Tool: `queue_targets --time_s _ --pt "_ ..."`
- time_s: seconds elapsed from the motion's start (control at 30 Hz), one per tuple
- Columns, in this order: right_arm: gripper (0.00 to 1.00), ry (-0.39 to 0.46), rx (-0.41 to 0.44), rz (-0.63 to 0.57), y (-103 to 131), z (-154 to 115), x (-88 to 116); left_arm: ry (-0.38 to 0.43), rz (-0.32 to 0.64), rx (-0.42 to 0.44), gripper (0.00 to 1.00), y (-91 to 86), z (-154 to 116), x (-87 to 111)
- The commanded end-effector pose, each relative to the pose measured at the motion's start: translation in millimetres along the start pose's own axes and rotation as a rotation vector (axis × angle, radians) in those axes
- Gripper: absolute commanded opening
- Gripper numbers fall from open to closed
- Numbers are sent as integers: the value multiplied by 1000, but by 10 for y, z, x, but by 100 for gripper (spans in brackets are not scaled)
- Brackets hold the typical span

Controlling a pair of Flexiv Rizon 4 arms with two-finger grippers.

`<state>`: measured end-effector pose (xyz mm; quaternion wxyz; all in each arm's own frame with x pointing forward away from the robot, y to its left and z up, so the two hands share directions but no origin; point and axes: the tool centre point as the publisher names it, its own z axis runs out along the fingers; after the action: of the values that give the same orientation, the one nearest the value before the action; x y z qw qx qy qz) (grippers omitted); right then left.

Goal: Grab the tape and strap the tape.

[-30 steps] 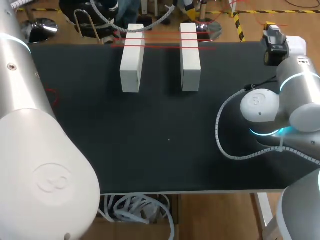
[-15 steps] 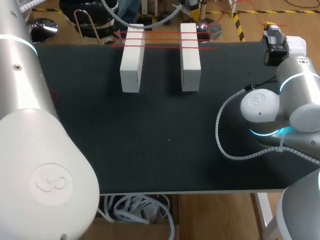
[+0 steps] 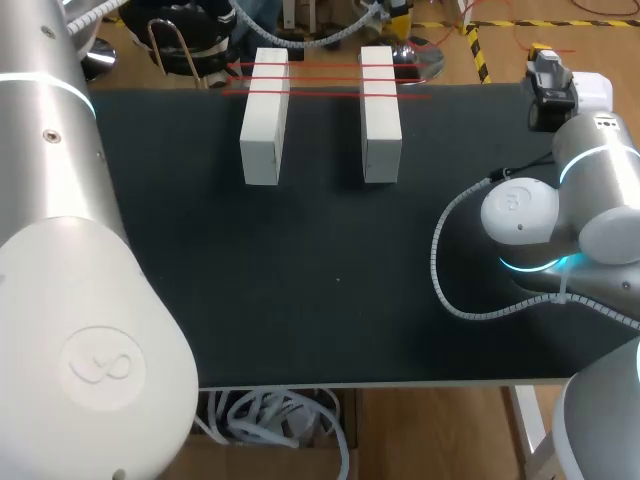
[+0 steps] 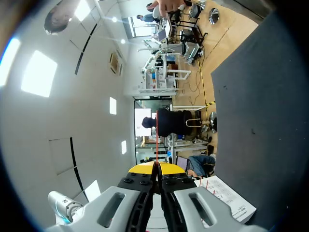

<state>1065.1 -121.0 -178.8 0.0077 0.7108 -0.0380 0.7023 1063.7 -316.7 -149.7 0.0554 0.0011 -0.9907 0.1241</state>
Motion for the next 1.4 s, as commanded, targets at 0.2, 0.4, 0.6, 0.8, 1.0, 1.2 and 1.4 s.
queue_targets --time_s 0.2,0.4,0.6,0.8,1.0,1.2,1.4 --pt "0 16 -58 -258 243 64 2 11 -2 -26 0 -36 -12 -49" --pt "0 55 -6 -580 431 150 95 11 -2 -26 0 -36 -12 -49" --pt "0 144 172 -869 404 215 251 11 -2 -26 0 -36 -12 -49" --pt "0 234 385 -1219 359 266 374 11 -2 -26 0 -36 -12 -49" --pt "0 290 496 -1433 374 326 416 11 -2 -26 0 -36 -12 -49" --pt "0 355 615 -1705 419 380 497 11 -2 -26 0 -36 -12 -49" --pt "0 344 727 -1910 430 383 531 11 -2 -26 0 -36 -12 -49"
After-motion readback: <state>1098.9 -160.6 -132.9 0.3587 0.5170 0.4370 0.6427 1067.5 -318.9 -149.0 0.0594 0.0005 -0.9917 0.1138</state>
